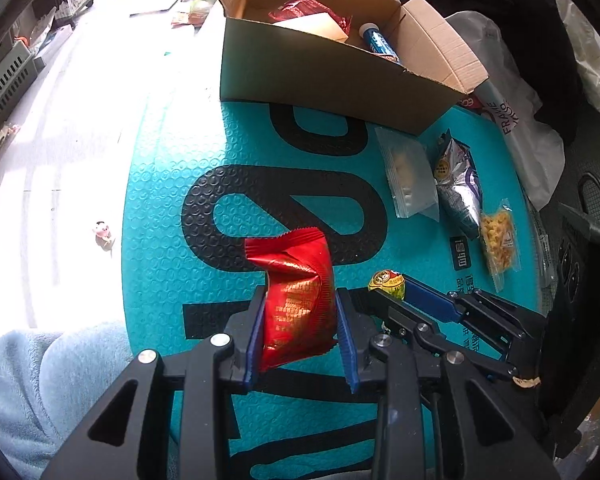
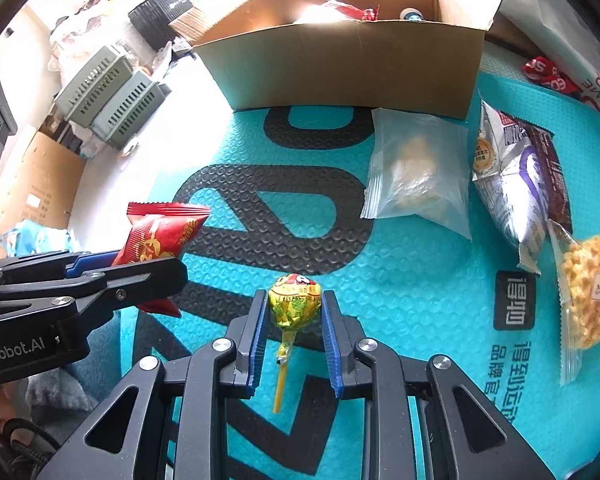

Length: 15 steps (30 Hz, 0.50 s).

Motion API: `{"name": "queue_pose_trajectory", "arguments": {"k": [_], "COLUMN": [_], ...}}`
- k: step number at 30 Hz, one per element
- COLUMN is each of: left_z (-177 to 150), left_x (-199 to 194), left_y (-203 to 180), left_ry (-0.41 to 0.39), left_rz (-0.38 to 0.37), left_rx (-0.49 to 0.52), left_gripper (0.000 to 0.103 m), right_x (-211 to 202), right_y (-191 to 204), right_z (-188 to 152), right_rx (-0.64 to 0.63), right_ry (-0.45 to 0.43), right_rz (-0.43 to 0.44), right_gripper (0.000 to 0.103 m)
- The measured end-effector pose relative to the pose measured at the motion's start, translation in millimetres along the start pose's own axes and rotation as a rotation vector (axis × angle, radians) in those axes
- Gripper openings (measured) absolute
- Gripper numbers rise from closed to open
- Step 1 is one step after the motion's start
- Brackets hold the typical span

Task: Organize snacks
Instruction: 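Close the right tool on the yellow lollipop stick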

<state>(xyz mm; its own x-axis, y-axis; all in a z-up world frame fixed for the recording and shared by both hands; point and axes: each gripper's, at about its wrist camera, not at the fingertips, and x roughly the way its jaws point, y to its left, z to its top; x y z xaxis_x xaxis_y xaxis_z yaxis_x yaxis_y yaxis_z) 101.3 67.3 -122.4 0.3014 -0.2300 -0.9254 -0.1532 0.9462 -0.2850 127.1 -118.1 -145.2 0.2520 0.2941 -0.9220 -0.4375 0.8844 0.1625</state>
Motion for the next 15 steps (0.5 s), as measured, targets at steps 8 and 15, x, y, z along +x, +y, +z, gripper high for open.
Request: {"name": "queue_pose_trajectory", "arguments": {"k": [8, 15], "left_z": [-24.6, -43.2], "left_x": [-18.3, -35.2], "left_y": [-3.3, -5.6], "left_ry": [-0.024, -0.048], "left_rz": [-0.002, -0.021], "left_rx": [0.0, -0.013], "left_gripper": [0.031, 0.031], "right_x": [-21.4, -44.6], "right_y": [10.1, 17.4], "right_z": [-16.5, -29.4], "right_rx": [-0.026, -0.029], "right_ry": [-0.012, -0.027], "right_rz": [0.002, 0.018], "right_gripper": [0.025, 0.025]}}
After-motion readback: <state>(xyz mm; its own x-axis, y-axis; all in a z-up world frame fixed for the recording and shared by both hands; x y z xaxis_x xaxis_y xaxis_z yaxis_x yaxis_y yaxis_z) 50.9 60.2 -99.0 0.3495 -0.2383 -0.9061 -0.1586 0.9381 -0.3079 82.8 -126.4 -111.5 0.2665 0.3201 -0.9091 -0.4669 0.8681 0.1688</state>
